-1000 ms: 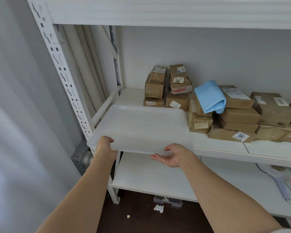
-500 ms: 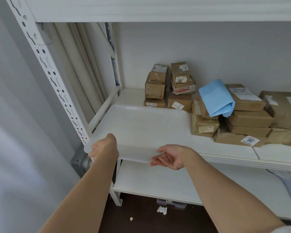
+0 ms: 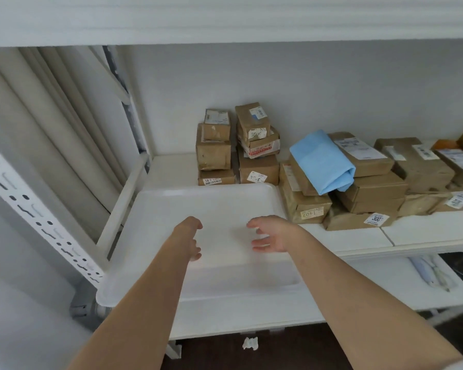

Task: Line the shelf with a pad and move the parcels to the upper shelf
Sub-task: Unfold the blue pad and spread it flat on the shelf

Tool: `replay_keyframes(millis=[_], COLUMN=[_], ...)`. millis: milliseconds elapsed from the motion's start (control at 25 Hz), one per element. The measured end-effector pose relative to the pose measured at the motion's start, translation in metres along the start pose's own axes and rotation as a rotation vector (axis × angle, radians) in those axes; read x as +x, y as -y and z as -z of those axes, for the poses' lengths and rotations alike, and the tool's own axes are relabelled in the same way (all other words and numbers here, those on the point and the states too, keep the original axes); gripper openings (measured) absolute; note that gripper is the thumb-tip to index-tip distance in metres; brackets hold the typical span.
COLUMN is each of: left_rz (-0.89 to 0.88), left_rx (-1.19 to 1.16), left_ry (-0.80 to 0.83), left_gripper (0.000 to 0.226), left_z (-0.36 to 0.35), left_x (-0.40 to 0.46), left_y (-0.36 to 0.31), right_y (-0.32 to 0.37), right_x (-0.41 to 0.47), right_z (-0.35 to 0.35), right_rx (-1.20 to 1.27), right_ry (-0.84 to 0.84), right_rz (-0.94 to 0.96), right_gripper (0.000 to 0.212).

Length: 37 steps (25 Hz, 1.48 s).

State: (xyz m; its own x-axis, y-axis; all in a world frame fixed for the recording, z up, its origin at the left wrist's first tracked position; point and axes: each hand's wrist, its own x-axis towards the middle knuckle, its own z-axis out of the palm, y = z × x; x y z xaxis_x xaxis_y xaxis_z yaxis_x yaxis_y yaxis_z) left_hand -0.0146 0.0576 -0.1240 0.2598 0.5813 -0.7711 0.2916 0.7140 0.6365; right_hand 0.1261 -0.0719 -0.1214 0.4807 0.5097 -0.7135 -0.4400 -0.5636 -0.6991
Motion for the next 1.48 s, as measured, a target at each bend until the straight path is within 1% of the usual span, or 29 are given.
replay_keyframes(millis=[40,80,120,160,200,240,320,360,400,440,480,560,600,680,760,880,960,1040,1160,1240,1280,1360,1400,1440,1480], left_rz=[0.011,0.016,0.019,0.019,0.017,0.02,0.014,-0.002,-0.017,-0.034,-0.05,-0.081,-0.099,-0.124,-0.147,-0.157,-0.164,-0.172,-0.203,-0.225,-0.237,-0.254,-0.264,-0.272,-0.285], left_rx=[0.027,0.05,0.067,0.084,0.087,0.079,0.062,0.05,0.033,0.013,-0.006,-0.033,-0.035,-0.046,-0.048,-0.049,-0.043,-0.036,-0.045,-0.047,-0.048,-0.043,-0.04,-0.046,-0.058], left_ry=[0.013,0.025,0.038,0.05,0.064,0.082,0.132,0.159,0.184,0.207,0.227,0.245,0.244,0.243,0.251,0.252,0.252,0.259,0.259,0.254,0.244,0.227,0.223,0.226,0.236], left_gripper=[0.049,0.046,0.04,0.03,0.018,0.009,0.009,0.01,0.009,0.008,0.007,0.008,0.009,0.01,0.011,0.009,0.01,0.014,0.022,0.019,0.016,0.013,0.012,0.009,0.01], left_z=[-0.006,-0.014,-0.023,-0.031,-0.039,-0.049,-0.067,-0.075,-0.083,-0.09,-0.095,-0.103,-0.107,-0.114,-0.122,-0.132,-0.137,-0.14,-0.135,-0.128,-0.123,-0.112,-0.106,-0.101,-0.094], left_x=[0.003,0.005,0.005,0.005,0.005,0.005,0.004,0.001,-0.001,-0.004,-0.006,-0.012,-0.015,-0.021,-0.027,-0.032,-0.035,-0.036,-0.041,-0.045,-0.046,-0.047,-0.047,-0.046,-0.046], left_y=[0.0,-0.001,-0.003,-0.006,-0.008,-0.011,-0.015,-0.018,-0.021,-0.023,-0.026,-0.034,-0.038,-0.044,-0.048,-0.048,-0.049,-0.05,-0.053,-0.056,-0.057,-0.058,-0.059,-0.06,-0.061], right_y=[0.006,0.012,0.019,0.027,0.036,0.043,0.056,0.06,0.065,0.067,0.068,0.066,0.064,0.062,0.063,0.072,0.081,0.09,0.105,0.112,0.115,0.119,0.121,0.122,0.123], right_x=[-0.002,-0.004,-0.007,-0.01,-0.013,-0.019,-0.026,-0.026,-0.024,-0.022,-0.022,-0.024,-0.025,-0.027,-0.025,-0.026,-0.029,-0.031,-0.034,-0.036,-0.037,-0.036,-0.036,-0.034,-0.033], right_z=[0.004,0.009,0.014,0.021,0.028,0.034,0.05,0.059,0.069,0.078,0.087,0.1,0.105,0.113,0.119,0.123,0.122,0.118,0.105,0.093,0.085,0.071,0.063,0.055,0.047], right_rx=[0.016,0.041,0.07,0.074,0.015,-0.095,-0.401,-0.576,-0.766,-0.958,-1.121,-1.326,-1.375,-1.415,-1.428,-1.411,-1.392,-1.363,-1.292,-1.232,-1.208,-1.13,-1.056,-0.933,-0.758], right_ry=[-0.058,-0.117,-0.181,-0.262,-0.362,-0.474,-0.694,-0.796,-0.888,-0.954,-0.978,-0.946,-0.918,-0.868,-0.827,-0.787,-0.771,-0.815,-0.951,-1.013,-1.009,-0.946,-0.882,-0.784,-0.669], right_rz=[0.061,0.145,0.247,0.371,0.518,0.665,0.899,0.96,0.961,0.888,0.773,0.568,0.506,0.448,0.427,0.452,0.451,0.47,0.616,0.774,0.859,1.057,1.158,1.238,1.267], right_gripper=[0.027,0.023,0.016,0.015,0.017,0.018,0.017,0.017,0.021,0.032,0.044,0.064,0.07,0.073,0.074,0.07,0.064,0.055,0.049,0.052,0.055,0.057,0.056,0.053,0.049])
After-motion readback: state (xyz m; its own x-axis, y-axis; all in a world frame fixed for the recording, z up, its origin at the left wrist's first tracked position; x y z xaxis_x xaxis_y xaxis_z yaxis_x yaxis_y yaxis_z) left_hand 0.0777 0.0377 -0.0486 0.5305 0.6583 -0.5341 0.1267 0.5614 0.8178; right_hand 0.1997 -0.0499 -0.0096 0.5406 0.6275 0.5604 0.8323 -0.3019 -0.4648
